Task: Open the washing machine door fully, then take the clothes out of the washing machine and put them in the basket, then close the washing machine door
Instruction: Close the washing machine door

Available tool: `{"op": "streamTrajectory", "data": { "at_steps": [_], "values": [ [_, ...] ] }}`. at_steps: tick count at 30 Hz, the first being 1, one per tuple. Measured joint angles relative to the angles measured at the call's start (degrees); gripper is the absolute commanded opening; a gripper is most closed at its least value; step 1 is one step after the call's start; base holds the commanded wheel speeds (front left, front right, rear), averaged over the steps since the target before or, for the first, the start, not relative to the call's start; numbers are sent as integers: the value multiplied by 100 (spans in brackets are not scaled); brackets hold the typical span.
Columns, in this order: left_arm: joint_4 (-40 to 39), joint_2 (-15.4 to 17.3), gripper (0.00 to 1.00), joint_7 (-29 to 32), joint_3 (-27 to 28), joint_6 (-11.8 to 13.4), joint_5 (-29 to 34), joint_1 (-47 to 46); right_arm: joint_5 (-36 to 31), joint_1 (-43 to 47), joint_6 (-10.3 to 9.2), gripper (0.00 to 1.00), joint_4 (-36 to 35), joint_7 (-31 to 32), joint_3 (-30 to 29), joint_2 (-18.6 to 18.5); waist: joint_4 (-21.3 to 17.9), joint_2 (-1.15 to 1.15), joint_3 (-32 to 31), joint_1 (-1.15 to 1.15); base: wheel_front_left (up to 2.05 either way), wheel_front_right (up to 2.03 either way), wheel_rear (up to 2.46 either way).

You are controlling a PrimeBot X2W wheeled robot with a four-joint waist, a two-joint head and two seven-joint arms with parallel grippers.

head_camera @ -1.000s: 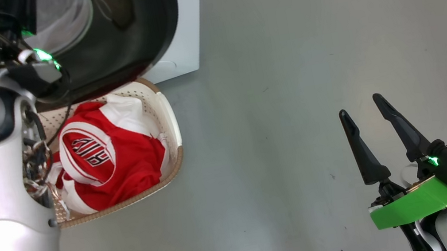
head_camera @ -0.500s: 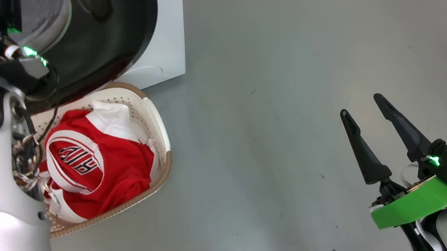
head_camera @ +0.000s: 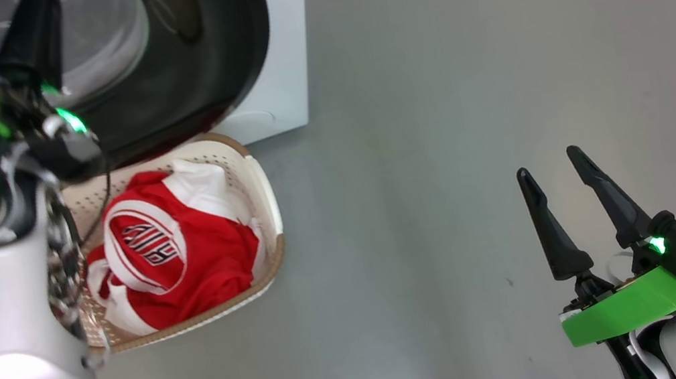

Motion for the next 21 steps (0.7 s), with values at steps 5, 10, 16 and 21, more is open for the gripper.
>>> {"op": "streamTrajectory", "data": {
  "at_steps": [5,10,16,21],
  "values": [
    [-500,80,100,-65,-219,-23,332,521,3,3,0,100,45,0,-1,0,151,0,-177,0,0,0,0],
    [-1382,216,100,-411,-500,-76,947,1305,4,24,0,100,82,0,-27,-1,289,0,-373,0,0,0,0],
    [-2356,292,100,-1071,-643,-85,1563,2358,26,221,0,100,125,0,-119,-2,447,0,-637,0,0,0,0],
    [-2771,430,100,-1681,-866,-124,2385,3060,16,279,0,100,149,0,-121,-1,570,0,-888,0,0,0,0]
  ]
}}
